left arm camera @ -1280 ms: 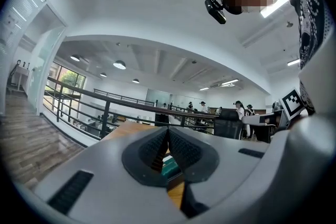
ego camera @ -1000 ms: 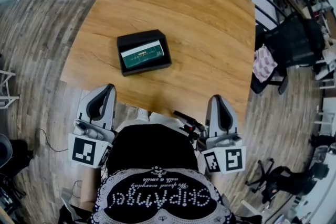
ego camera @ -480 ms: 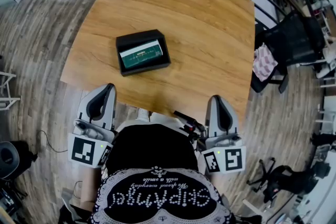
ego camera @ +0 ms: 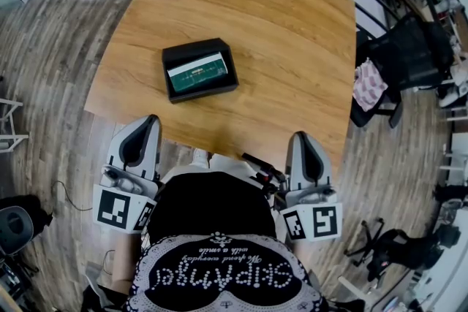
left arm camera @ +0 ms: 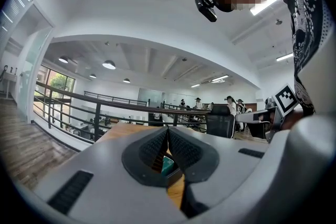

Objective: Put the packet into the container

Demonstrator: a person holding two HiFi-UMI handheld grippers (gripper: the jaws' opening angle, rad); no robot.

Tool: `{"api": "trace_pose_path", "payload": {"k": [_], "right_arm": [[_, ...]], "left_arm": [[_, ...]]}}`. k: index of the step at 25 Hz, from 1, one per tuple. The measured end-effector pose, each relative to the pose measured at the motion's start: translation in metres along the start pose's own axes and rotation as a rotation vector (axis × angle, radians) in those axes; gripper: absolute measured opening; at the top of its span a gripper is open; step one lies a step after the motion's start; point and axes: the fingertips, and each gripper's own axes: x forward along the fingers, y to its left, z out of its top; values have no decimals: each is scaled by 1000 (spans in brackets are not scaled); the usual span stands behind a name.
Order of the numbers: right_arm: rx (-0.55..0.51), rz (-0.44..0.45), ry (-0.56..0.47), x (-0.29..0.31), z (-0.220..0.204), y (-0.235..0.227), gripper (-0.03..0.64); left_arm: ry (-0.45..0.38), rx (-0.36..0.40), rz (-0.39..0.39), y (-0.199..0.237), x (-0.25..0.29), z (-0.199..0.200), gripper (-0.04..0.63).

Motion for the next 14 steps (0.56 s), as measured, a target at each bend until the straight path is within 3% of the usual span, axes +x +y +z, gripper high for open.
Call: {"api": "trace_pose_path", "payload": {"k": [14], "right_arm": [[-10,2,3,-6,-1,1,40]], "left_arm": [[-23,-3,4,-1,-5,3,30]]}}
